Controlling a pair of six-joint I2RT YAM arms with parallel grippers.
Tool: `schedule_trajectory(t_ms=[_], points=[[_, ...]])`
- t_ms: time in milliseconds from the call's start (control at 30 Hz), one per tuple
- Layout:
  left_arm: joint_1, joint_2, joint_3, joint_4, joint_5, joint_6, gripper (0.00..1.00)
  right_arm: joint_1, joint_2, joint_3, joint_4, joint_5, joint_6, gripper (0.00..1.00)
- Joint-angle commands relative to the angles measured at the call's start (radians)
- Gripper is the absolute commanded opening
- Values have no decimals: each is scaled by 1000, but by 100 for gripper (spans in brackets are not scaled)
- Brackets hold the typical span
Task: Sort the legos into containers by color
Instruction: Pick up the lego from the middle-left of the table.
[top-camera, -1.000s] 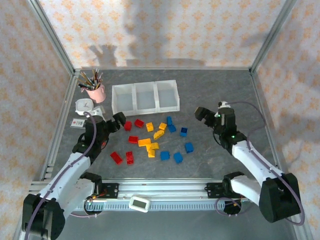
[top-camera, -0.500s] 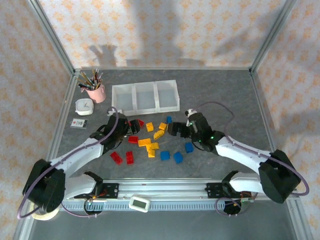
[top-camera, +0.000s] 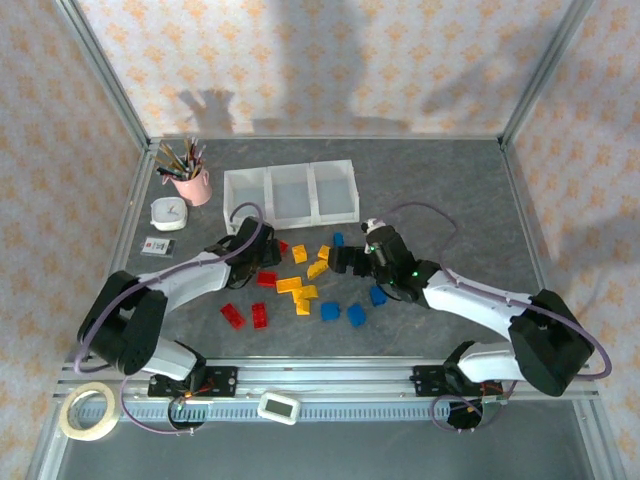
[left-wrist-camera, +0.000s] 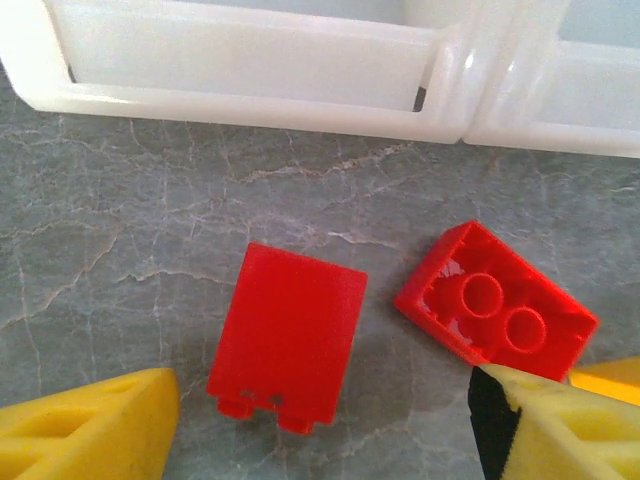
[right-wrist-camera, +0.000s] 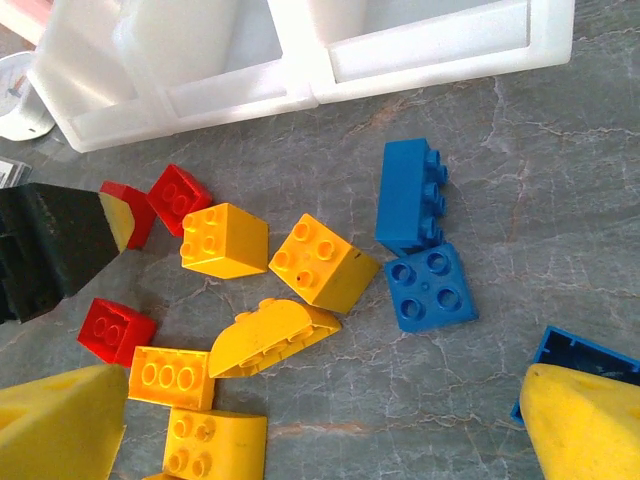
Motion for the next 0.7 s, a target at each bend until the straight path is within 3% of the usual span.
schedule_trajectory(t_ms=[0,200,433,667], points=[[-1,38,42,-53,-72,24,75,9,-30,27,3,31,7,100],[19,104,69,-60,-99,25,64,11,-41,31,-10,33,9,100],[58,121,50,1,-52,36,52,11,-50,34,-18,47,3,100],[65,127,51,14,-24,54,32,11,-47,37,-19,50,-2,100]])
